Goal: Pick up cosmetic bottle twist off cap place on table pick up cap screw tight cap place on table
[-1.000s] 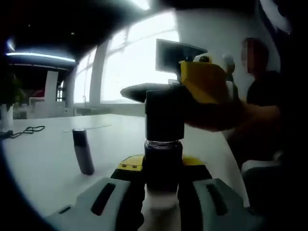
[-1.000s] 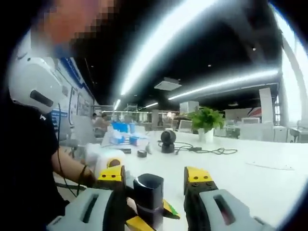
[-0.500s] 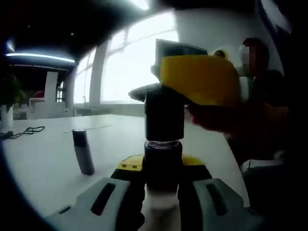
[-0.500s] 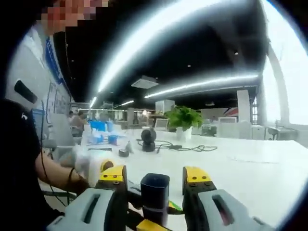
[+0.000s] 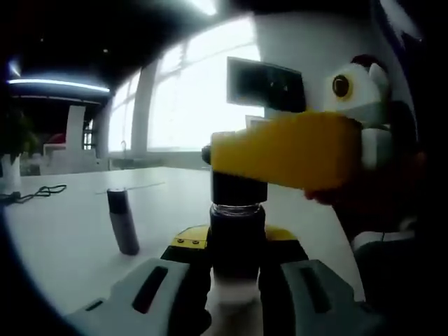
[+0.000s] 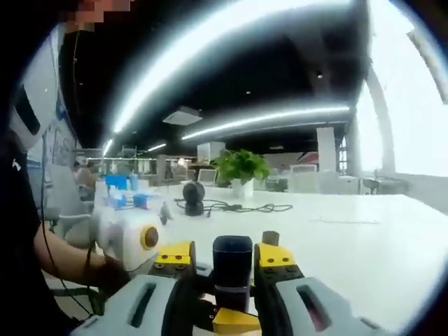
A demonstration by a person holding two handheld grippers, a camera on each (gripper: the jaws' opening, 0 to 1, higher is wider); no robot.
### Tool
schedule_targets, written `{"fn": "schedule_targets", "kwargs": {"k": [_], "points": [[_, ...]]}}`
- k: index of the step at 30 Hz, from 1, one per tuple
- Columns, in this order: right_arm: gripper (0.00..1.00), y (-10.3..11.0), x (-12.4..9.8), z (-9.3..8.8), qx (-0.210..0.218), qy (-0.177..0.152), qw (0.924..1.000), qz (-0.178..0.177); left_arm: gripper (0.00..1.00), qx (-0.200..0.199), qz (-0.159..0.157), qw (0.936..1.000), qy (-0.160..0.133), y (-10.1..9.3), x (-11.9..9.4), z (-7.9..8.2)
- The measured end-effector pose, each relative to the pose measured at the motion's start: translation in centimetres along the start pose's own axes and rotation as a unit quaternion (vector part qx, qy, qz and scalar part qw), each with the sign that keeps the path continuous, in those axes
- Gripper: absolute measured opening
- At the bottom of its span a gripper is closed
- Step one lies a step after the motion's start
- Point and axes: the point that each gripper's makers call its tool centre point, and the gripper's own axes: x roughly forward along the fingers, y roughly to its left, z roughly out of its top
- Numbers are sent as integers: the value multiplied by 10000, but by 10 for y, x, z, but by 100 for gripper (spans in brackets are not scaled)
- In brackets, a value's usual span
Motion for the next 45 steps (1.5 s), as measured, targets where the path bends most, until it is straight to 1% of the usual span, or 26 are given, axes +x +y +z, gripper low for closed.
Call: {"fn": "schedule_targets", "kwargs": {"k": [2,3,5,8,9,12,16,25,32,41,45], "points": [[19,-2,-2,0,115,-46,9999,-71,15,0,2,10000,-1,0,0,0],[17,-3,-2,-2,245,-14,9996,-101,15,1,3,10000,0,0,0,0],[15,-5,-3,-1,224,-69,9996,-148,15,3,0,10000,0,0,0,0],[15,-8,-4,-1,173,-56,9995,-243,15,11,1,10000,-2,0,0,0],[14,-7,-4,-2,182,-53,9995,-247,15,17,1,10000,-1,0,0,0],[13,-5,-4,-1,93,-62,9996,-270,15,16,2,10000,0,0,0,0],[13,-5,-4,-1,134,-51,9996,-258,15,5,10,10000,2,1,0,1],[13,-6,-3,0,53,-58,9997,-210,15,-18,20,10000,5,2,0,0],[13,-5,-3,0,35,-133,9995,-273,15,-23,24,10000,4,3,0,0],[13,-4,-2,0,-64,-129,9996,-224,15,-47,28,10000,6,3,0,0],[13,-5,-2,0,-11,-126,9998,-177,15,-43,42,10000,8,4,0,0]]}}
